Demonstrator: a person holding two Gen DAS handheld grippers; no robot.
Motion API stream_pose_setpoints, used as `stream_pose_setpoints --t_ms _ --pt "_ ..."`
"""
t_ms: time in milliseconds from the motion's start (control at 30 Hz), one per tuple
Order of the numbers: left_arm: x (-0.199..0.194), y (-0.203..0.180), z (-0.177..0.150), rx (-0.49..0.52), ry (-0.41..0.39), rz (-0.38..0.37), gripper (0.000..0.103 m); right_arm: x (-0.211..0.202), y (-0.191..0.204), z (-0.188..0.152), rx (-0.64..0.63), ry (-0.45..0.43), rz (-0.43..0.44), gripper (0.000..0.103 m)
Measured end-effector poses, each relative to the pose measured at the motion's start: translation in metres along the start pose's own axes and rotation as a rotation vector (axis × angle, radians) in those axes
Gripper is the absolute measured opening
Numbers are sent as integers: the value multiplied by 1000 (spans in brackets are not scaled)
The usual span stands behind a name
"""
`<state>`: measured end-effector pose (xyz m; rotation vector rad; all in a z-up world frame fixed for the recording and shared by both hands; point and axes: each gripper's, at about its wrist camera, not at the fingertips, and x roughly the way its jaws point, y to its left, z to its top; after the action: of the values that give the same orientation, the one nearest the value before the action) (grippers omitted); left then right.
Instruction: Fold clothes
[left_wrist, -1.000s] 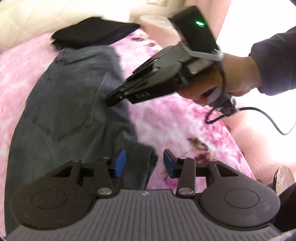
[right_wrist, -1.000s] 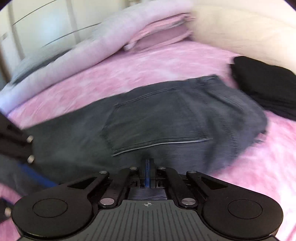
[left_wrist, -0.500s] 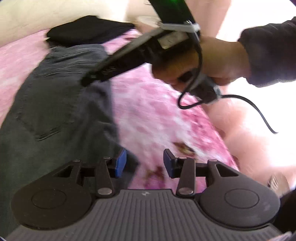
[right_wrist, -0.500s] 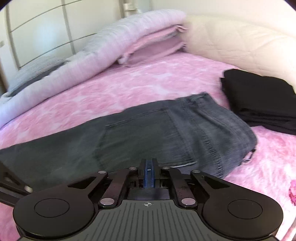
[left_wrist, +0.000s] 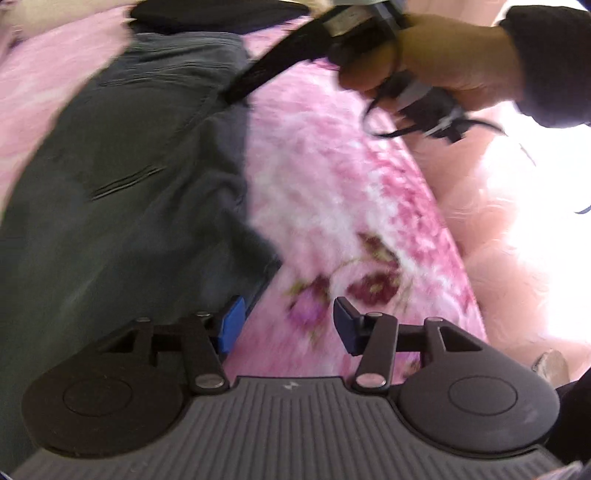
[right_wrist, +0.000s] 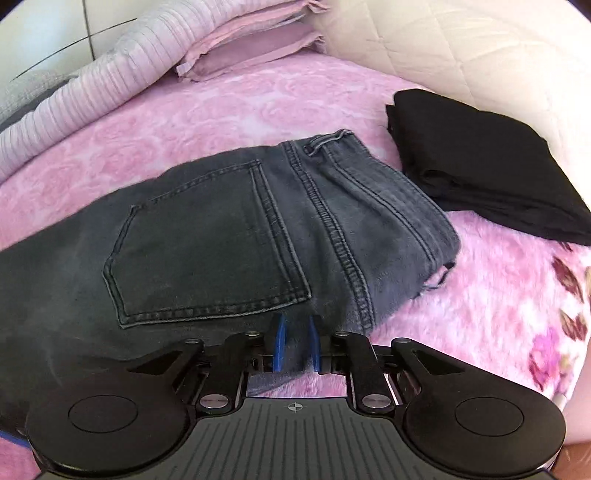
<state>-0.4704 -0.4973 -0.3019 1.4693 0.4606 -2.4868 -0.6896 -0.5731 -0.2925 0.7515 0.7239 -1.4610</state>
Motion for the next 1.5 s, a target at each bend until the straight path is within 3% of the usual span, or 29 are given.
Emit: stream_pose_setpoints --t_ms 67,100,133,200,267,433,567,833,900,1067,1300,1500 --pt "-22 5 -15 -69 6 74 57 -13 4 1 -3 7 -22 37" --pt "-34 9 -24 -110 6 115 64 -23 7 0 -1 -2 -24 53" --pt "-46 12 -34 -151 7 155 67 -32 11 -2 0 -6 -17 59" --pt "-69 19 -55 -234 19 238 83 -48 23 -9 2 16 8 61" --pt "-91 27 -82 -318 53 322 93 -63 37 -17 -4 43 37 62" --pt "-160 39 -172 -602 102 504 95 -99 99 -34 -49 92 120 62" --pt "-217 30 -240 -726 97 611 96 -124 164 -45 -114 97 177 62" --pt "-321 7 -348 -834 -8 663 96 -202 300 -79 -218 43 206 62" --pt "-349 2 -366 -864 -62 664 96 -225 329 -88 -229 37 203 62" --pt "-394 0 -393 -857 -109 697 96 -269 389 -101 -271 30 152 62" --pt "-428 -6 -398 -858 -177 706 96 -300 417 -96 -250 44 56 62" --pt "-424 -14 -392 -843 -201 670 96 -314 411 -91 -222 51 -48 62"
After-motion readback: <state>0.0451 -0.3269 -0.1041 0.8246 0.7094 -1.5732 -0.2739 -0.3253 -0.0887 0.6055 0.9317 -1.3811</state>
